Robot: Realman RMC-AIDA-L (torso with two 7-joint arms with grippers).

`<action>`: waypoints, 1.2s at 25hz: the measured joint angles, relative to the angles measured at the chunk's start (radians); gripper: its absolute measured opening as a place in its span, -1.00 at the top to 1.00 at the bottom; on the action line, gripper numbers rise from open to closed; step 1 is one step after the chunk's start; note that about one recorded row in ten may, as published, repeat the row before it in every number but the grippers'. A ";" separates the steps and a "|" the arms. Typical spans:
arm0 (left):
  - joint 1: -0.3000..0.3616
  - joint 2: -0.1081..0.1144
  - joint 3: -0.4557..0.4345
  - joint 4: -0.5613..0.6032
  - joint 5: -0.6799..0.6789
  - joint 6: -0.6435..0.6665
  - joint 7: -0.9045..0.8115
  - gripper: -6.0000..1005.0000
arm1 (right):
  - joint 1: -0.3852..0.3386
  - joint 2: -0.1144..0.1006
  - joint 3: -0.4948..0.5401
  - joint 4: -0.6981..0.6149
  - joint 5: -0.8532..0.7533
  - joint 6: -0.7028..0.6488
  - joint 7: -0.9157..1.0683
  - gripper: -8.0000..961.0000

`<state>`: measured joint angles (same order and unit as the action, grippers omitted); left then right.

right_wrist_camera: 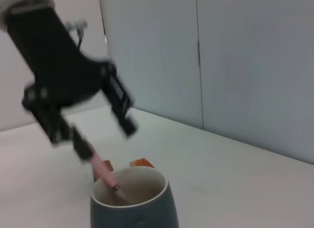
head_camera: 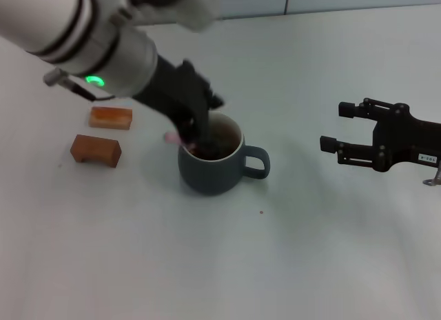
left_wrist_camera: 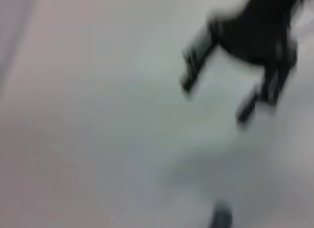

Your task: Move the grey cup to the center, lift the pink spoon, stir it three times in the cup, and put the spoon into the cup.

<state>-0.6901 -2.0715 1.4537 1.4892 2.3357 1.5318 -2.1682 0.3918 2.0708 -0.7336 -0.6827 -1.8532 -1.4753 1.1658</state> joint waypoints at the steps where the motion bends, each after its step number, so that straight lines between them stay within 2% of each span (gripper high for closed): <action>1: 0.000 0.000 0.000 0.000 0.000 0.000 0.000 0.15 | 0.000 0.000 0.000 0.000 0.000 0.000 0.000 -0.64; 4: 0.062 0.002 -0.129 -0.003 -0.204 -0.039 0.096 -0.09 | 0.001 0.000 0.002 0.000 0.001 0.000 0.000 -0.64; 5: 0.108 0.002 -0.225 -0.057 -0.388 -0.051 0.182 -0.17 | 0.002 0.000 0.003 0.000 0.004 -0.002 0.000 -0.64; 6: 0.108 0.002 -0.225 -0.057 -0.388 -0.051 0.182 -0.19 | 0.002 0.000 0.003 0.000 0.004 -0.002 0.000 -0.64; 8: 0.145 0.003 -0.305 -0.138 -0.553 -0.053 0.265 -0.24 | 0.001 -0.001 0.004 0.000 0.007 -0.001 0.000 -0.64; 9: 0.171 0.004 -0.349 -0.206 -0.654 -0.049 0.323 -0.26 | 0.000 -0.001 0.005 0.000 0.008 -0.001 0.000 -0.64; 10: 0.207 0.007 -0.396 -0.323 -0.819 -0.038 0.418 -0.29 | -0.001 -0.001 0.006 0.000 0.008 0.001 0.000 -0.64; 11: 0.207 0.007 -0.396 -0.323 -0.819 -0.038 0.418 -0.31 | -0.001 -0.001 0.006 0.000 0.008 0.001 0.000 -0.64; 12: 0.234 0.009 -0.413 -0.400 -0.906 -0.029 0.489 -0.34 | -0.002 -0.001 0.008 0.000 0.009 0.001 0.000 -0.64; 16: 0.321 0.005 -0.427 -0.532 -1.016 -0.011 0.706 -0.36 | -0.003 0.000 0.027 0.000 0.010 0.002 -0.001 -0.64; 19: 0.321 0.005 -0.427 -0.532 -1.016 -0.011 0.706 -0.36 | -0.004 0.001 0.037 0.000 0.010 0.004 -0.005 -0.64; 20: 0.349 0.002 -0.424 -0.565 -1.041 -0.004 0.784 -0.36 | -0.004 0.001 0.050 0.000 0.010 0.004 -0.005 -0.64; 21: 0.421 0.002 -0.416 -0.714 -1.139 0.052 1.019 -0.37 | -0.004 0.001 0.050 0.000 0.010 0.004 -0.005 -0.64; 22: 0.451 0.004 -0.419 -0.789 -1.158 0.077 1.096 -0.37 | -0.004 0.001 0.054 0.000 0.010 0.004 -0.005 -0.64; 27: 0.504 0.005 -0.431 -0.948 -1.166 0.089 1.255 -0.37 | -0.011 0.002 0.066 0.000 0.010 0.004 -0.011 -0.64; 30: 0.507 0.006 -0.439 -1.048 -1.168 0.085 1.340 -0.37 | -0.017 0.004 0.068 0.008 0.010 0.001 -0.026 -0.64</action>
<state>-0.1830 -2.0658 1.0146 0.4410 1.1675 1.6164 -0.8284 0.3746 2.0747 -0.6657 -0.6748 -1.8436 -1.4743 1.1396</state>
